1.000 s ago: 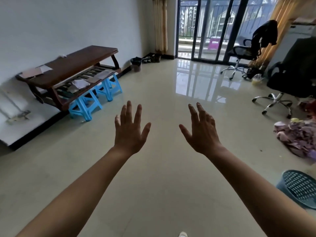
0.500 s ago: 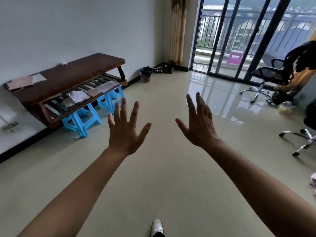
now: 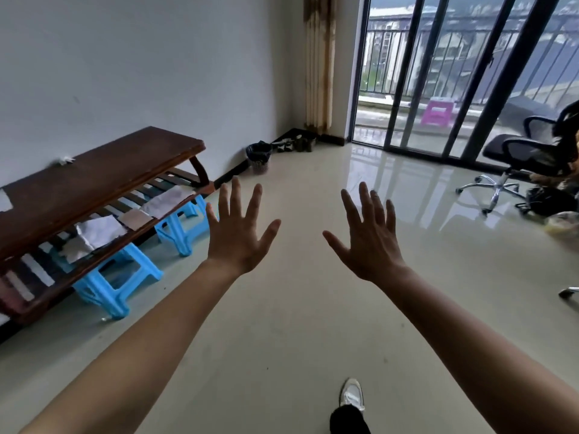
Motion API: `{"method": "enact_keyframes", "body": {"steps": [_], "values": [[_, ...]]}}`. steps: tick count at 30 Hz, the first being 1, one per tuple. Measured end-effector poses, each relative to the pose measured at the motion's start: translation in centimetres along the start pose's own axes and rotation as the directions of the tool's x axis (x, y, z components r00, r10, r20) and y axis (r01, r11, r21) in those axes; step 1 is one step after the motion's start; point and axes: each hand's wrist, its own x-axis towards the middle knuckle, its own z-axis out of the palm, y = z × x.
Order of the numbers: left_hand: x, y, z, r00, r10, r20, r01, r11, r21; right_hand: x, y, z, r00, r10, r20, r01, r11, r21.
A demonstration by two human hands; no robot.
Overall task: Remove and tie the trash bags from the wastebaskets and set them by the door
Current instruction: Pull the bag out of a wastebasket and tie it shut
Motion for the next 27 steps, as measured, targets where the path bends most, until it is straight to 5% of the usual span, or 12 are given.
{"method": "enact_keyframes", "body": {"steps": [11, 27], "values": [[31.0, 1.6, 10.1, 0.995, -0.086, -0.048, 0.086, 0.996, -0.003, 32.4, 11.5, 10.5, 0.996, -0.036, 0.087, 0.033, 0.999, 0.037], [69.6, -16.1, 26.3, 0.983, -0.178, 0.036, 0.175, 0.981, 0.08, 74.2, 11.4, 31.2, 0.978, -0.122, 0.166, 0.116, 0.992, 0.047]]}}
